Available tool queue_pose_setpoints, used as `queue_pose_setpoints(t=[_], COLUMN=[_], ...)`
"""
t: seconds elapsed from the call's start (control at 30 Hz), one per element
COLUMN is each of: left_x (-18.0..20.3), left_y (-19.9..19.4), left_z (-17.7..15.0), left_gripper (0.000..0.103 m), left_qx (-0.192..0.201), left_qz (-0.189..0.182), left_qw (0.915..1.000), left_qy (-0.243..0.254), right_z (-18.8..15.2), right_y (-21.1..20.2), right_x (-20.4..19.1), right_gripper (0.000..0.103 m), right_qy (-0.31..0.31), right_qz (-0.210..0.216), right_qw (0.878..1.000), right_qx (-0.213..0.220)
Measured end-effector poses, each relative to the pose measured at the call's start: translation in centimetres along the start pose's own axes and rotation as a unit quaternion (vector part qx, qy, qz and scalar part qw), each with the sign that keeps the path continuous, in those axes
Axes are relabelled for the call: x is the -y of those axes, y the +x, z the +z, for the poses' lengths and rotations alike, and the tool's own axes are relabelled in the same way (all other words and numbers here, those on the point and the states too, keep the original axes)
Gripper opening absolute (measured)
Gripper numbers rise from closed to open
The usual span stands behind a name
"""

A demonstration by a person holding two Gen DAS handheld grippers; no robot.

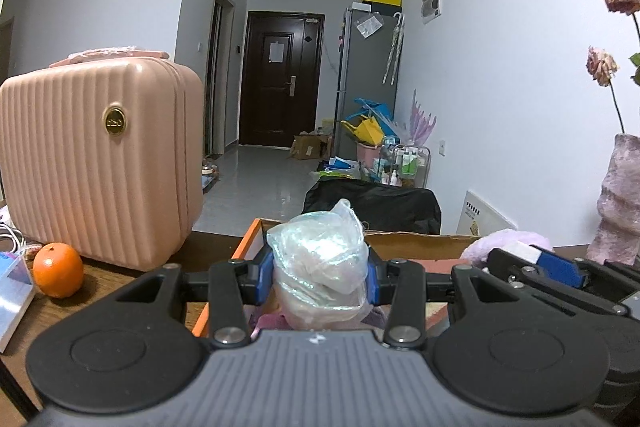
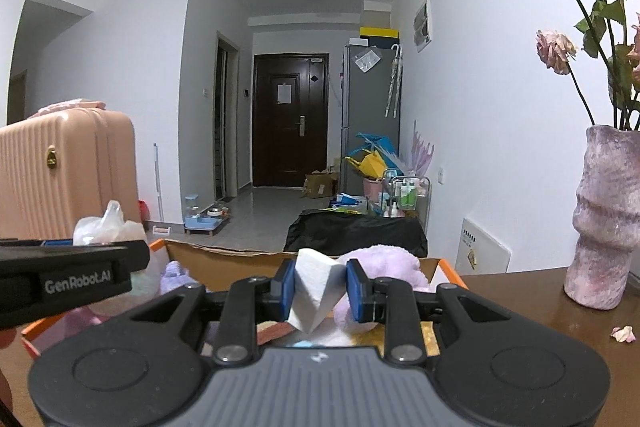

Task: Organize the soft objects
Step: 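Carry the white sponge and plastic bag over the cardboard box with both tools, then open both tools to drop the sponge and bag into the box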

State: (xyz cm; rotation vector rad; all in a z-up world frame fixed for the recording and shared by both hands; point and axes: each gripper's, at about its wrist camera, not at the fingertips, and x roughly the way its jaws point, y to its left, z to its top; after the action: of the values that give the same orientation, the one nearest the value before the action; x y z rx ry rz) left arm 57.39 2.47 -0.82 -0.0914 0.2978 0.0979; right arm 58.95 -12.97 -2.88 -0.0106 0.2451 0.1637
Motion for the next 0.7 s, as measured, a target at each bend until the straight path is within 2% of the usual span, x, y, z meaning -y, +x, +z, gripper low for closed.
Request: queue_pose_setpoints(t=[0.27,0.33,0.4,0.43,0.47,0.53,0.6,0.7], left_x=[0.6,0.5,0.3,0.1,0.0,-0.4,-0.6,-0.9], left_y=[1.6,1.5,1.5,1.4,1.4,1.2,1.1,0.9], left_z=[-0.1,-0.2,-0.1,0.0,0.0,0.1,0.2,0.2], left_gripper=[0.044,0.049,0.063,0.070,0.081,0.087,0.100,0.103], left_qx=[-0.006,-0.007,-0.008,-0.006,-0.005,0.001,0.007,0.013], left_qz=[0.001,0.000,0.000,0.002,0.004,0.012,0.022,0.038], left_qw=[1.0000,1.0000,1.0000,0.9999,0.9999,0.9998,0.9996,0.9990], left_qy=[0.004,0.001,-0.005,-0.008,-0.010,-0.016,-0.015,-0.021], right_z=[0.0,-0.1,-0.1,-0.1,0.0,-0.1,-0.1,-0.1], right_y=[0.8,0.6,0.6,0.5,0.5,0.5,0.5,0.4], right_x=[0.2,0.1,0.1,0.1,0.2,0.2,0.3,0.4], right_gripper=[0.029,0.031,0.034,0.040,0.049,0.060,0.067,0.086], right_qy=[-0.003,-0.005,-0.007,-0.007,-0.006,-0.003,-0.003,0.000], right_qz=[-0.003,-0.003,0.000,-0.001,-0.001,-0.001,-0.003,-0.007], right_qw=[1.000,1.000,1.000,1.000,1.000,1.000,1.000,1.000], right_qx=[-0.006,-0.005,-0.007,-0.007,-0.007,-0.007,-0.006,-0.003])
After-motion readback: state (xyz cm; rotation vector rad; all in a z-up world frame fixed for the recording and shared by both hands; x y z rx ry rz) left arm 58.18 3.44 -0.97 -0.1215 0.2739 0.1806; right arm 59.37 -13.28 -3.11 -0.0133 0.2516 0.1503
